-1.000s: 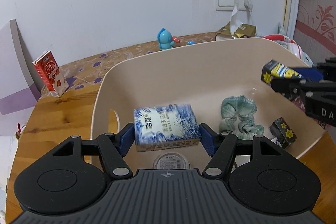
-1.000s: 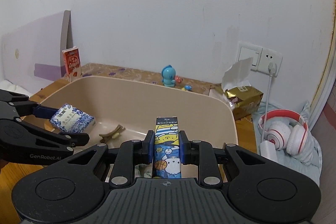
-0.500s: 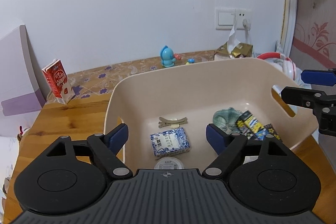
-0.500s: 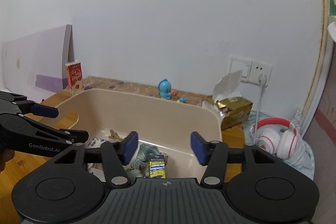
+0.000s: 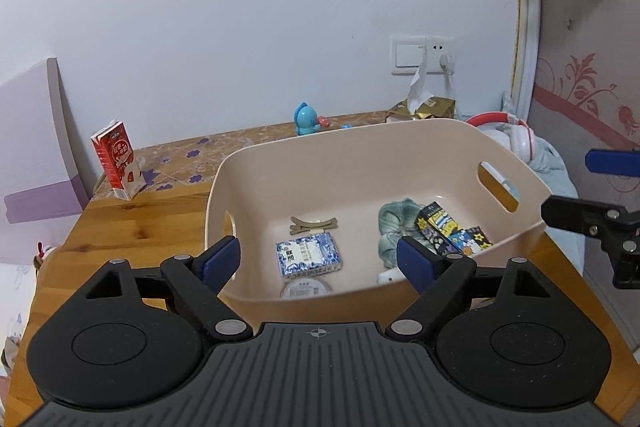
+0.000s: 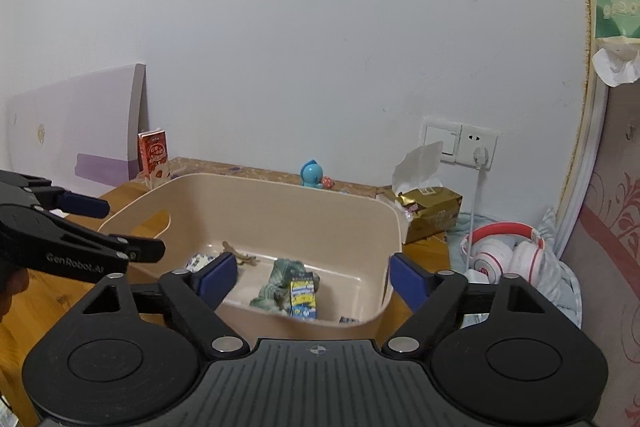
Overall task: Organize objects
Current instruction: 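Withdraw both tools toward the black cube and green snack bag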
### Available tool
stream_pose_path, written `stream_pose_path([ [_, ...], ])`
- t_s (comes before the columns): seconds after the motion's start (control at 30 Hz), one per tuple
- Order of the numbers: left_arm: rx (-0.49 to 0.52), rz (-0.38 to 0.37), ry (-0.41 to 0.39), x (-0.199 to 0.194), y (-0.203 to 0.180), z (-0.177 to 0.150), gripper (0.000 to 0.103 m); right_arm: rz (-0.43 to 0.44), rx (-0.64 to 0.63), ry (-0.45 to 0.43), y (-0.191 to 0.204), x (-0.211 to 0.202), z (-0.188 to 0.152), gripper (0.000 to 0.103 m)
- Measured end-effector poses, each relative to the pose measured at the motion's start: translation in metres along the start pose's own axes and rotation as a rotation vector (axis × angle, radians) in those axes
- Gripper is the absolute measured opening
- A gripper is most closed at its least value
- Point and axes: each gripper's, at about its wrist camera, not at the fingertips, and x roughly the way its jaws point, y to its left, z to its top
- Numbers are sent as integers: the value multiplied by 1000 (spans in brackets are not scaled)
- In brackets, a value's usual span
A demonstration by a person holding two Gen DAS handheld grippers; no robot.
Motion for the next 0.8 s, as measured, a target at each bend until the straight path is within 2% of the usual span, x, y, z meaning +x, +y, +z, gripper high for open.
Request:
stream_pose_path([
  [0.3, -49, -11, 2, -17, -1, -20, 88, 0, 16, 37, 0, -11, -25, 92],
  [0.8, -48, -54, 92, 8, -17, -60, 88, 8, 32, 180, -4, 11, -75, 96],
])
